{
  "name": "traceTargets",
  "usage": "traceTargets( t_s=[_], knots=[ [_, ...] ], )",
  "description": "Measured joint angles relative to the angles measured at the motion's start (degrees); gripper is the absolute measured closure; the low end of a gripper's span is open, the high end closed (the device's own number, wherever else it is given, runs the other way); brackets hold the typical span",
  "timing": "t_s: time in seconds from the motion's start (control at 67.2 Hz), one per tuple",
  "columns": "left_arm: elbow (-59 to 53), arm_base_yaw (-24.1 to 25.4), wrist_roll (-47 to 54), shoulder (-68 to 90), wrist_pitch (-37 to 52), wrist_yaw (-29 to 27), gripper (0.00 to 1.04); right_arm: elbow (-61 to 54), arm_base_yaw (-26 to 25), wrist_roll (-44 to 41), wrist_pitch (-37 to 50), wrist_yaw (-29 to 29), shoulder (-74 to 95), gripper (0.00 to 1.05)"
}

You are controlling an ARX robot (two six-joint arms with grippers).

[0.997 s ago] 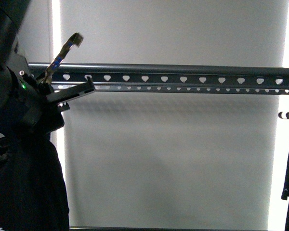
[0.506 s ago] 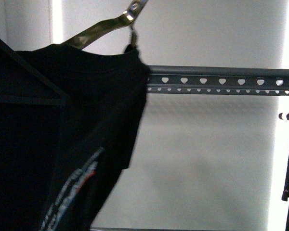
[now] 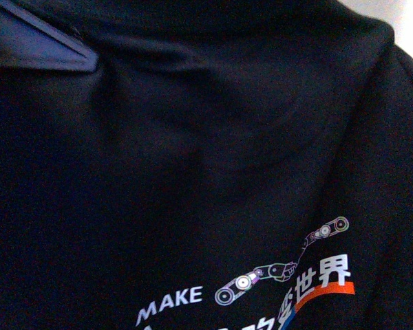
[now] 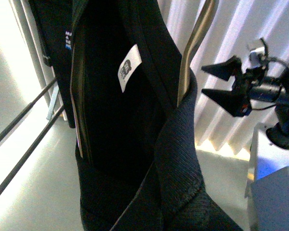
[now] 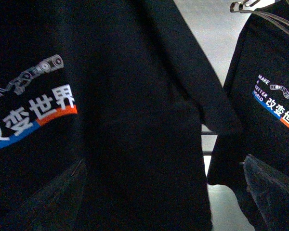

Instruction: Hang clothes on hanger

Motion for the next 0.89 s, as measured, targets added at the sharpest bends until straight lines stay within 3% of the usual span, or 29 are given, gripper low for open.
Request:
traceTargets(
  t_s=[0.417,0.521,0.61,0.774,0.804,0.833,0.893],
  knots=[
    [28.11,-10.4,11.74,23.58,-13.44,-5.97,1.01,0.0,0.0,0.0,0.0,0.0,0.0,0.07],
    [29.18,-11.54,12.52,24.52,-12.57,-6.64,1.01,0.0,0.0,0.0,0.0,0.02,0.0,0.07],
    [27.3,-12.2,12.33,24.17,-6.1,-7.1,1.01,0.0,0.0,0.0,0.0,0.0,0.0,0.07],
    [26.64,-12.39,12.24,24.17,-5.35,-7.08,1.01,0.02,-0.13,0.0,-0.04,-0.66,0.09,0.07],
    [26.62,-12.39,12.22,24.17,-5.33,-7.08,1.01,0.83,-2.21,-0.59,-1.73,-7.72,1.55,0.07],
    [26.6,-12.35,12.22,24.17,-5.33,-7.06,1.01,2.97,-7.74,-2.1,-4.81,-21.27,6.1,0.07],
    [26.6,-12.33,12.15,24.15,-5.31,-7.08,1.01,6.6,-17.38,-3.3,-3.48,-40.87,15.34,0.07]
  ],
)
